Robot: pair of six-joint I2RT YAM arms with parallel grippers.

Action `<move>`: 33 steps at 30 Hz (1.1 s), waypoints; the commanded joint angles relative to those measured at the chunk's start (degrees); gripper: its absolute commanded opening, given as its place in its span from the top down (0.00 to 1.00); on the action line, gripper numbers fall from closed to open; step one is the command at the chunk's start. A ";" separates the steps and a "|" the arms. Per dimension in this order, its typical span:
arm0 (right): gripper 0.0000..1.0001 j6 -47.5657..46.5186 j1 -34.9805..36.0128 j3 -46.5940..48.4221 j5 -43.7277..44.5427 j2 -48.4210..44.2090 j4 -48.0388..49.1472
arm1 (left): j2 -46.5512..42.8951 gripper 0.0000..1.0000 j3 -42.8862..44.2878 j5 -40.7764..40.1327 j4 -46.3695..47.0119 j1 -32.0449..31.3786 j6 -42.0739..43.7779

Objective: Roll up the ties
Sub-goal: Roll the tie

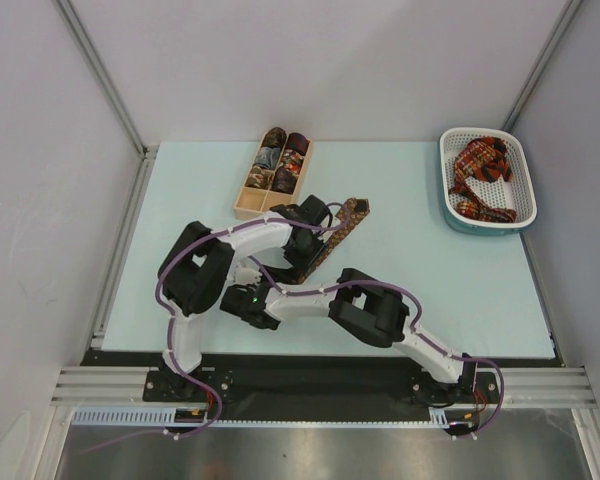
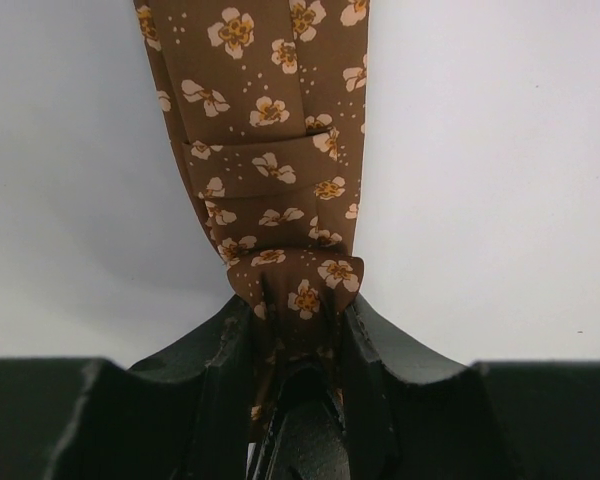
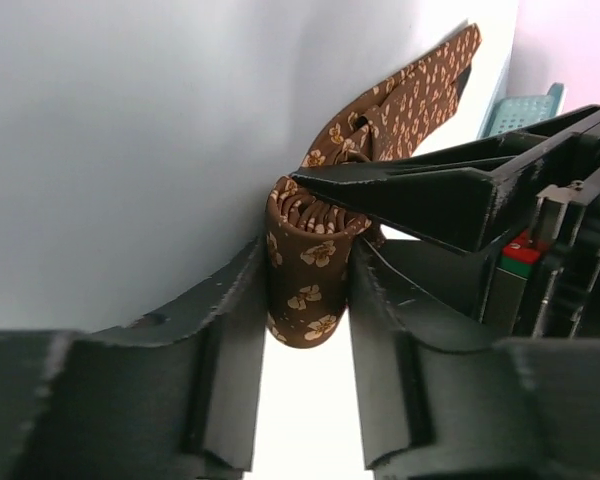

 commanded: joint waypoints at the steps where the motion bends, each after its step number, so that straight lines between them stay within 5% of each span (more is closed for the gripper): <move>1: 0.62 3.34 -2.93 -2.17 -3.97 3.41 -2.34 | 2.16 0.69 -0.02 3.28 -5.62 -0.34 -1.49; 11: 0.79 3.34 -2.93 -3.40 -6.60 1.66 0.38 | 1.46 0.65 0.33 3.89 -5.62 -0.34 -1.40; 18: 0.81 2.46 -2.66 -4.28 -8.27 -0.01 2.14 | -4.34 0.40 2.17 5.21 -3.78 -0.34 -1.93; 24: 0.81 1.07 -2.75 -6.21 -9.68 -2.65 4.25 | -10.83 0.28 3.24 5.56 1.05 1.15 -3.59; 33: 0.82 -0.09 -2.57 -6.48 -16.79 -9.31 5.30 | -30.08 0.13 -15.36 3.63 22.03 13.96 -15.28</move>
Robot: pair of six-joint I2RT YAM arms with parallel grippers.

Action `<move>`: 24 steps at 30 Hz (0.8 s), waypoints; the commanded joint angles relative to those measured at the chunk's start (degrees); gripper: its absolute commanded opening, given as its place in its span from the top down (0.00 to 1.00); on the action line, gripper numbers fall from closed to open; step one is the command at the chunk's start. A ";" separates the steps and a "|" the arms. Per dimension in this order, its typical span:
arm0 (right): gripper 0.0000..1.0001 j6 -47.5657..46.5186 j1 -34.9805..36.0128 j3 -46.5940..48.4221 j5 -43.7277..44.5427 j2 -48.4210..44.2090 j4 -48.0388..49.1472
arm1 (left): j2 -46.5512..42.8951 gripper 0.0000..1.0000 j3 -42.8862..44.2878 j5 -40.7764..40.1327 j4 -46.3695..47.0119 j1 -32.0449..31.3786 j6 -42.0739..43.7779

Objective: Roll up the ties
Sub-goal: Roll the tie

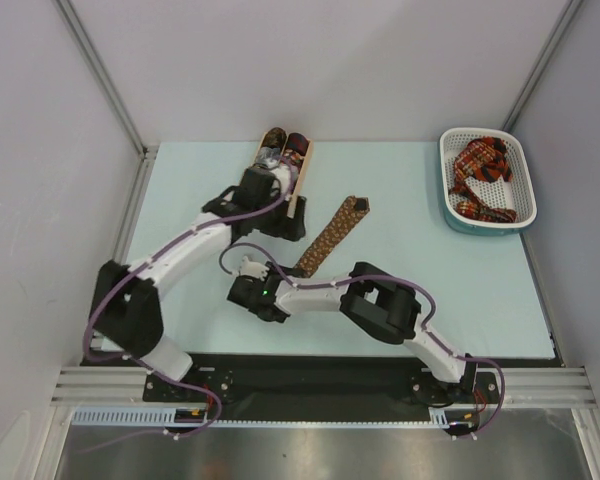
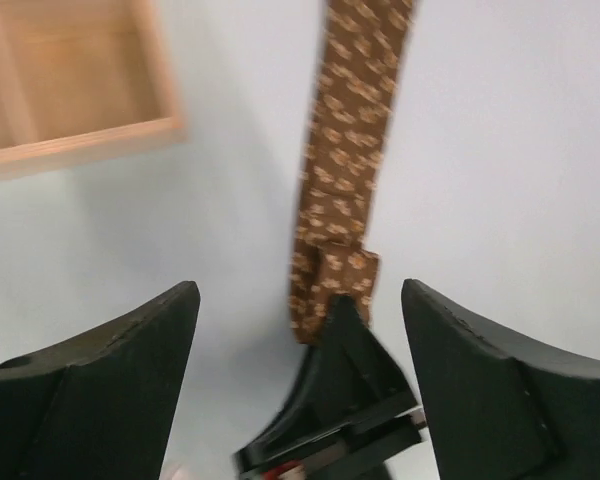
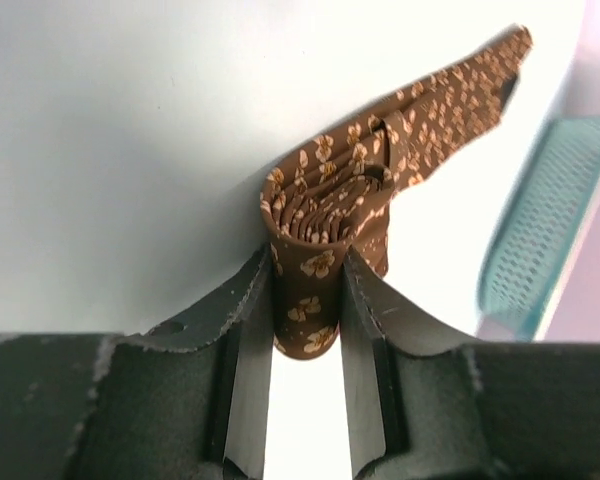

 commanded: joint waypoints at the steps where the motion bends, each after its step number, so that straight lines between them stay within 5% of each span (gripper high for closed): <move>1: 0.82 1.33 -0.93 -1.08 -11.94 -4.57 0.85 | -7.91 0.11 -8.51 -0.81 10.81 6.07 -7.39; 7: 0.81 3.09 -3.75 -2.75 -26.18 -13.26 1.63 | -16.35 0.00 -21.33 1.12 20.55 14.94 -15.04; 13: 0.81 4.49 -8.31 -7.23 -37.34 -18.71 4.89 | -20.92 0.00 -29.61 3.49 27.33 22.32 -21.29; 24: 0.82 6.43 -18.16 -10.05 -65.90 -21.97 8.05 | -21.98 0.00 -36.38 5.25 33.22 25.77 -24.55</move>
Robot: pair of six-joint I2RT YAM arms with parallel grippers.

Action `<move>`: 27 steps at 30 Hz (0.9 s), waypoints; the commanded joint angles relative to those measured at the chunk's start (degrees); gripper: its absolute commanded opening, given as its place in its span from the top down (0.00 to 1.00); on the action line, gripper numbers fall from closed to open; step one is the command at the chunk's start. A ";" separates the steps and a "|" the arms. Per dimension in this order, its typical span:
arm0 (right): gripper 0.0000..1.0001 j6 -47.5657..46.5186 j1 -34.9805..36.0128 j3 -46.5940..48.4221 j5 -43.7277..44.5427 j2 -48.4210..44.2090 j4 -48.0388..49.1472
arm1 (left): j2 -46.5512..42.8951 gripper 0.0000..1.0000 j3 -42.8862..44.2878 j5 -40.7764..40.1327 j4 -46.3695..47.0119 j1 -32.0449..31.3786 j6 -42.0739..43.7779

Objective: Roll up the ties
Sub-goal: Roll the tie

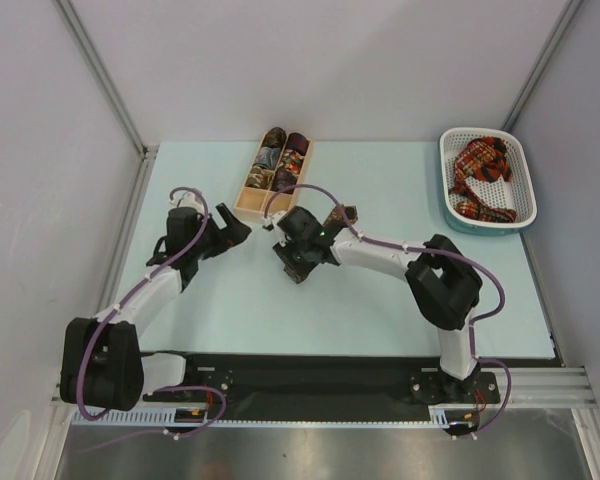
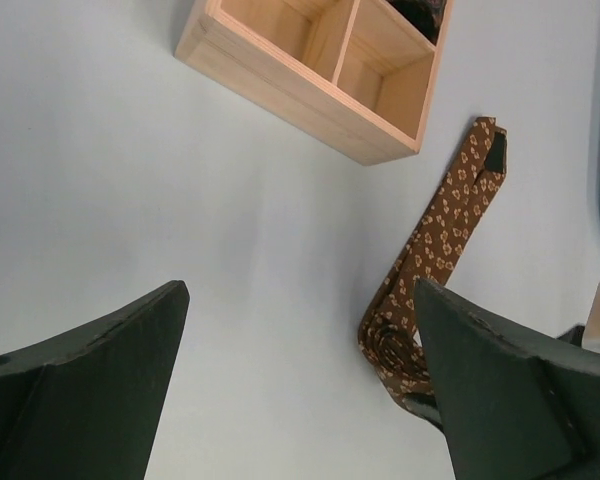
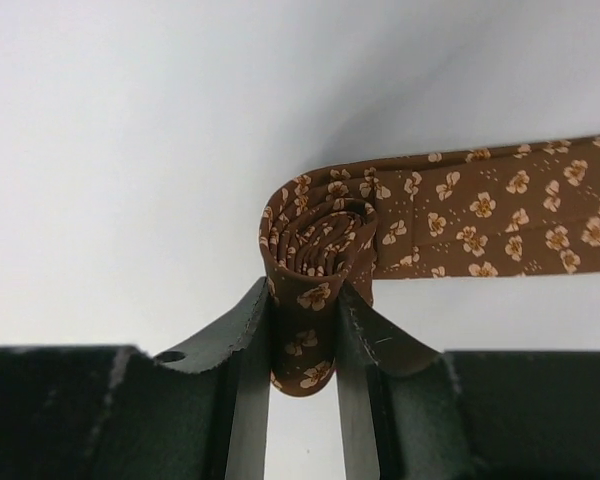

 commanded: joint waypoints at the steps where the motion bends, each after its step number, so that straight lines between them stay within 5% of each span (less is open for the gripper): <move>1: 0.82 1.23 -3.38 0.12 -14.35 -2.15 2.22 | -0.78 0.00 -1.11 2.65 4.98 0.61 -1.01; 7: 0.83 2.72 -10.60 1.78 -35.86 1.45 2.31 | -1.48 0.00 -4.80 3.80 8.50 -2.27 2.16; 16: 0.83 3.69 -19.21 6.35 -54.86 11.55 1.16 | 0.54 0.00 -3.93 1.26 8.33 -13.35 11.12; 27: 0.83 2.73 -23.61 11.19 -58.85 19.74 -1.12 | 4.22 0.00 0.81 0.20 4.81 -21.79 21.40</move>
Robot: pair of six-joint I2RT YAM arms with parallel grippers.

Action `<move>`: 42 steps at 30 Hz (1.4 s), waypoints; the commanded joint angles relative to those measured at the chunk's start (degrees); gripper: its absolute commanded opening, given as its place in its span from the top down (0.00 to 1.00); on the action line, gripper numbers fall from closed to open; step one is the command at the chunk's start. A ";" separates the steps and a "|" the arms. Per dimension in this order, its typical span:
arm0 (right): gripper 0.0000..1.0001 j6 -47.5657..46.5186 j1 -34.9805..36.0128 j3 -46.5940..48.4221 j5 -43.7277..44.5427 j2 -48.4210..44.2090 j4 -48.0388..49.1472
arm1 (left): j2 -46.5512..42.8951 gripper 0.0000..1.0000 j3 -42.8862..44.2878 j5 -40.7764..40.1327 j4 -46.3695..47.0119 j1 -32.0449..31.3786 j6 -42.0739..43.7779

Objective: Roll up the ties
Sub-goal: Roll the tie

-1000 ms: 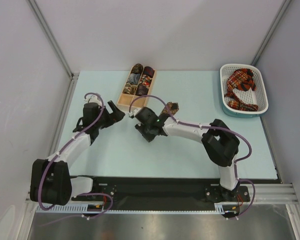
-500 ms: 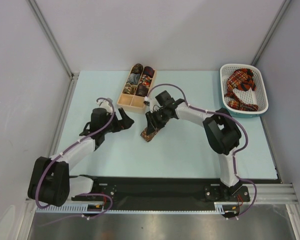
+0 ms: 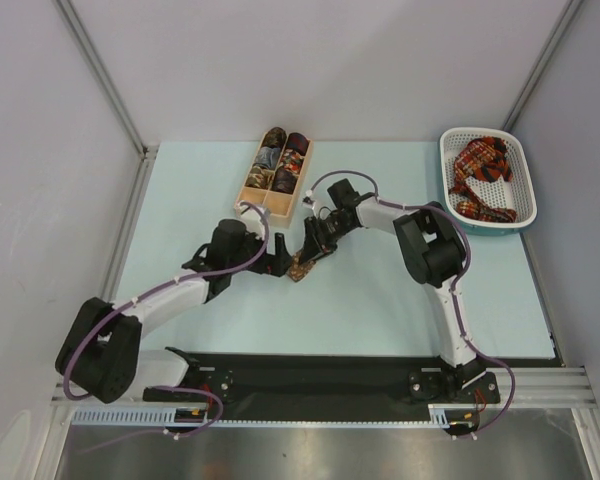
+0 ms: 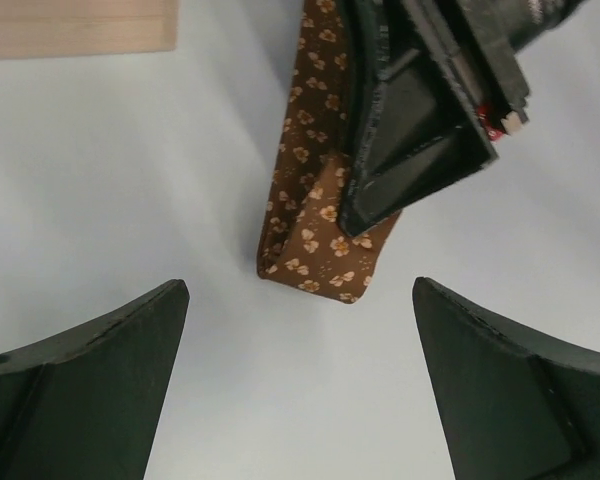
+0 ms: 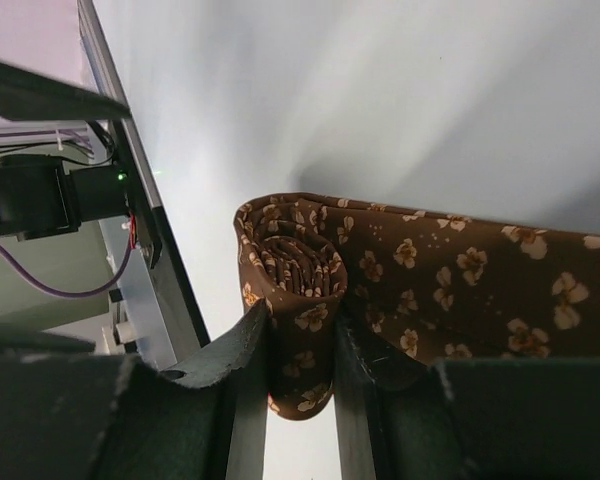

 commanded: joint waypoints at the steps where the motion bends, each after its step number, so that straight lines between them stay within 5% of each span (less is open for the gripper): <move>1: 0.84 -1.82 -0.01 3.61 -1.14 2.19 -2.39 | 2.17 0.00 4.19 -1.29 0.09 -3.43 6.39; 19: 0.84 -3.67 0.87 4.58 5.01 4.21 -3.89 | 23.70 0.00 21.76 -11.05 -14.76 -13.28 20.98; 29: 0.83 -3.14 1.05 4.40 4.39 4.74 -2.48 | 31.00 0.01 26.51 -17.90 -19.07 -13.64 20.73; 38: 0.76 -2.70 1.13 4.23 6.41 4.65 -3.27 | 34.52 0.36 29.15 -12.37 -23.91 -13.55 20.38; 42: 0.63 -2.53 1.05 3.79 7.82 4.22 -3.18 | 34.26 0.43 27.93 -9.73 -23.82 -13.55 19.06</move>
